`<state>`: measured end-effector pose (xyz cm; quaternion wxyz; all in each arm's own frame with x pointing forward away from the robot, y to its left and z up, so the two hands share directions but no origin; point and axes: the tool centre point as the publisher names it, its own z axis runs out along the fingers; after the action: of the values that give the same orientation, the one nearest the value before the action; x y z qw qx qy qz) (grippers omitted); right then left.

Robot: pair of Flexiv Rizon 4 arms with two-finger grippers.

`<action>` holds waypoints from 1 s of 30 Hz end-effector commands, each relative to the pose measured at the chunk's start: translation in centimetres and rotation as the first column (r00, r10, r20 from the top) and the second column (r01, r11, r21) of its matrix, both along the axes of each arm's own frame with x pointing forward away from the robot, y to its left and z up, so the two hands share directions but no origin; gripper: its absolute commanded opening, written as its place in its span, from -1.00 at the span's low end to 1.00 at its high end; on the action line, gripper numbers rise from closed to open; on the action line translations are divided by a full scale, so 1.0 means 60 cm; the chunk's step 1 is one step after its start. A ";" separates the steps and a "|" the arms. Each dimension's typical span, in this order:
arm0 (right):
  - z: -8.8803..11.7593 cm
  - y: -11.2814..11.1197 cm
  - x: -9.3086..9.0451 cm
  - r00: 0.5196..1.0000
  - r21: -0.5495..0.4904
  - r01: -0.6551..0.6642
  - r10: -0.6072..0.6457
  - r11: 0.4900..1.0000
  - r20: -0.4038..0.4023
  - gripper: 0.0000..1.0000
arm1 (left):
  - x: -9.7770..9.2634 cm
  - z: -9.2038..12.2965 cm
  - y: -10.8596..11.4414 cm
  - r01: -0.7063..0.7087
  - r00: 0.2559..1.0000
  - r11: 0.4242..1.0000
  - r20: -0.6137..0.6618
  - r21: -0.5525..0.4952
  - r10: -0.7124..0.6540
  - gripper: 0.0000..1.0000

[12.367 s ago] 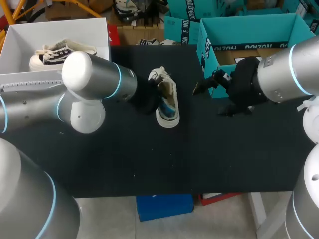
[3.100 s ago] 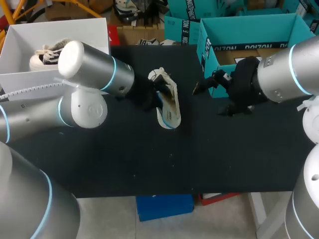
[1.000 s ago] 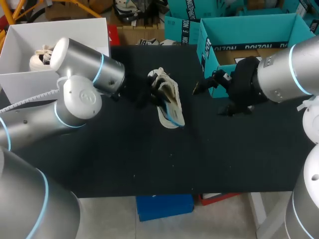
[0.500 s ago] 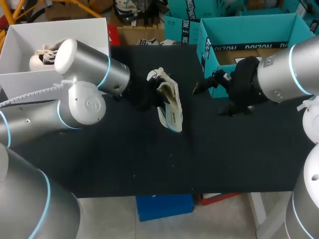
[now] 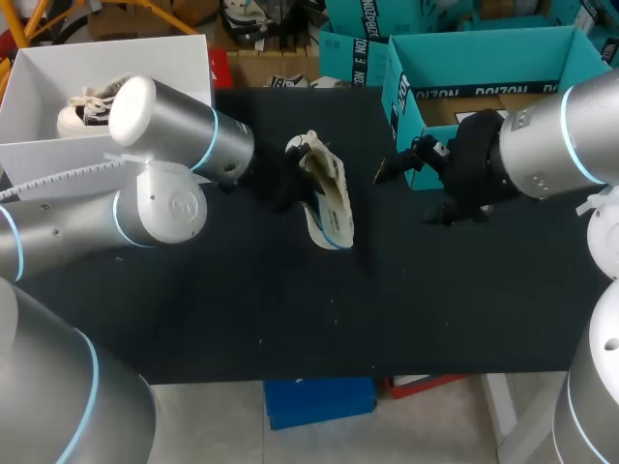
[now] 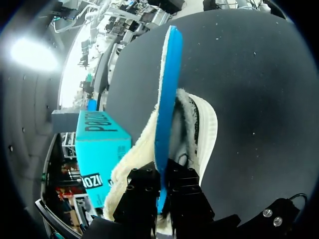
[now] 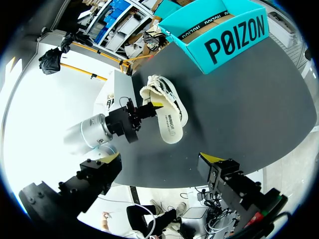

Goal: Take the shoe out of the shoebox, open the shoe tongue, remove and reinsert the insole, then place the shoe into the shoebox

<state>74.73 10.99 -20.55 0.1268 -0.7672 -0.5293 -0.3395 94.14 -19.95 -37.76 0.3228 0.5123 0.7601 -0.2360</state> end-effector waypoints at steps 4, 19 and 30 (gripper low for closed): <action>0.000 0.002 0.000 1.000 -0.003 0.002 -0.002 1.000 0.000 1.00 | 0.021 -0.006 0.004 -0.038 0.999 0.999 0.008 0.001 0.038 -1.00; 0.000 0.002 0.000 1.000 -0.003 0.002 -0.002 1.000 0.000 1.00 | 0.054 -0.001 0.015 -0.084 0.995 0.996 0.059 0.026 0.082 -1.00; 0.000 0.002 0.000 1.000 -0.003 0.002 -0.002 1.000 0.000 1.00 | 0.046 0.006 0.002 -0.082 0.996 0.996 0.026 -0.024 0.083 0.94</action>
<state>74.73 10.99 -20.55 0.1268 -0.7671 -0.5293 -0.3395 97.00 -19.84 -37.36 0.3445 0.4777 0.7785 -0.2168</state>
